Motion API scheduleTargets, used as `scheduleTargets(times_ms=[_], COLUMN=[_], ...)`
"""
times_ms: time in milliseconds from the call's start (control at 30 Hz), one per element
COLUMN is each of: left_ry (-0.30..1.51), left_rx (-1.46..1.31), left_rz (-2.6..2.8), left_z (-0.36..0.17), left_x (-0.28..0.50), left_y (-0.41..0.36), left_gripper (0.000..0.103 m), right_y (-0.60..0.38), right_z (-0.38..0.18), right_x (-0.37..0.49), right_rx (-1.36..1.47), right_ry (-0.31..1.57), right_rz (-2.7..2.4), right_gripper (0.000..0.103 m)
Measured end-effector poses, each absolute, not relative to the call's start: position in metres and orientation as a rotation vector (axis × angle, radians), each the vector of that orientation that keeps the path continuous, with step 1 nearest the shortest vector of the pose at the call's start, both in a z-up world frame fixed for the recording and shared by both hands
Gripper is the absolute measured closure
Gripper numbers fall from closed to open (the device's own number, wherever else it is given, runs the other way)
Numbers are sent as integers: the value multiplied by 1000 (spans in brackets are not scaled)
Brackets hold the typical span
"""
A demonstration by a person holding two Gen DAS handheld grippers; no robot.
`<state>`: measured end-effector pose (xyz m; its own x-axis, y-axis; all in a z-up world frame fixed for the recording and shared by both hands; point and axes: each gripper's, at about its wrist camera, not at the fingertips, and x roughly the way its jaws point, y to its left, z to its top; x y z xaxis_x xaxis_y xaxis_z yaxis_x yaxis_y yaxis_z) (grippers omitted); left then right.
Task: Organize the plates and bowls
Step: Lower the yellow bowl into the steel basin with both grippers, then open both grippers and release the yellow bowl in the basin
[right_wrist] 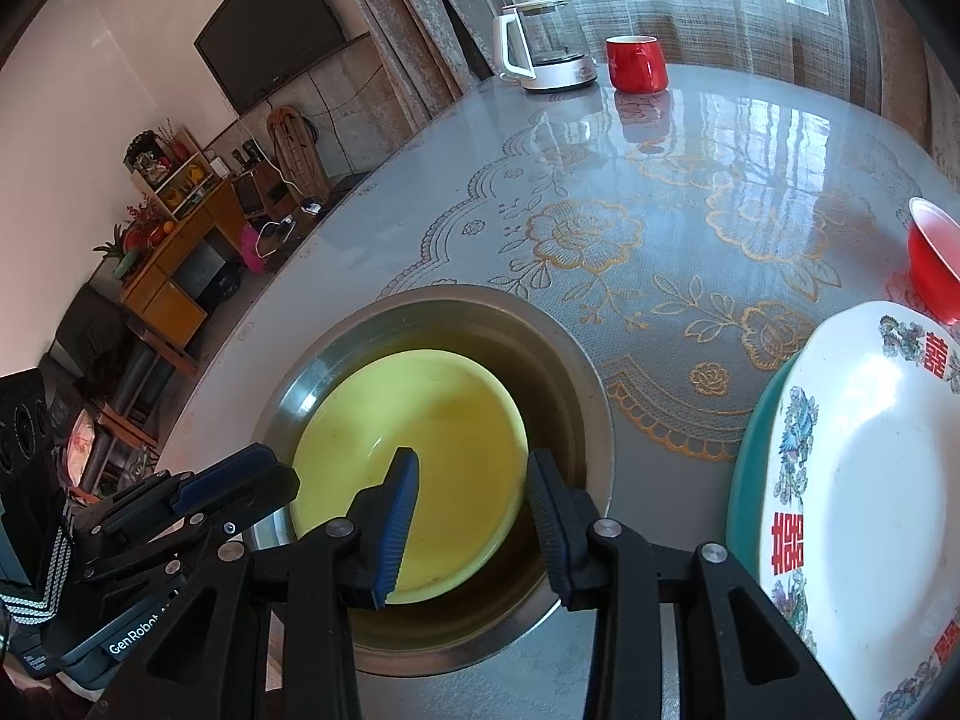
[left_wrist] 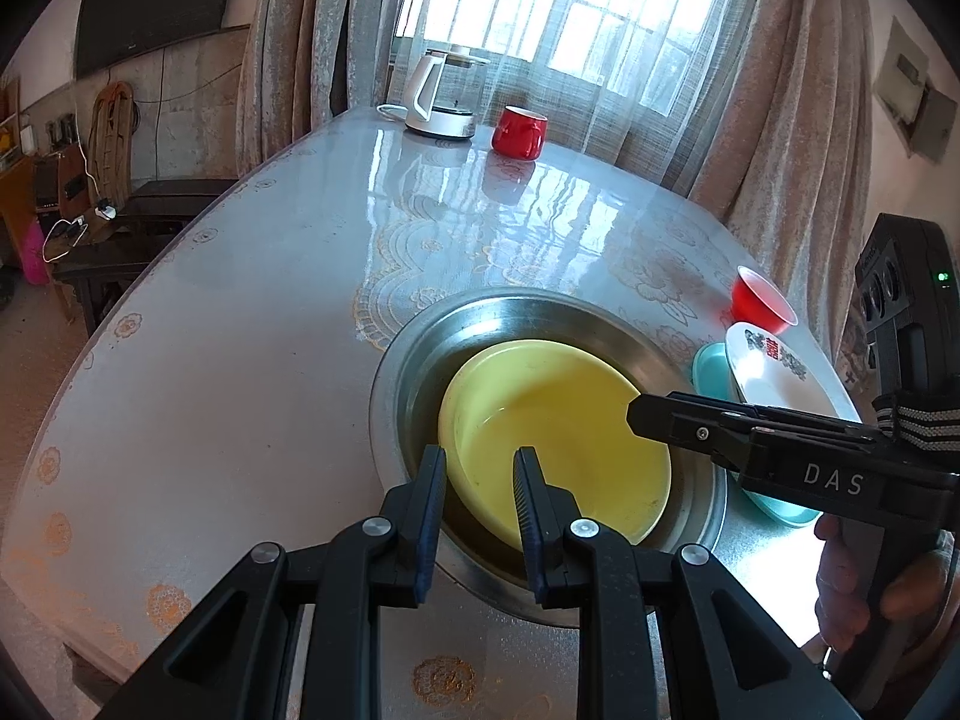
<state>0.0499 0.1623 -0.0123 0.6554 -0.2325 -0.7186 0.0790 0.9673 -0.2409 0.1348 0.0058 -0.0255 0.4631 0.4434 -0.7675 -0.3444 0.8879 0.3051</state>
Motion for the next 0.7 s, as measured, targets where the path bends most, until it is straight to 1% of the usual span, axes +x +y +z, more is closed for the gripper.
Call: scheduleTargets(times_ms=[433,700], left_ry=[805,783], left_rx=[-131,-73], left_rz=[-164,-184], left_z=[-1,11], left_x=[51,59], left_y=[148,120], left_gripper=[79,75], right_y=[-25,-75], right_z=[-10,0], right_x=[127,124], right_rx=[232,327], right_ry=[890,846], right_rz=[503,445], right_gripper=[64,63])
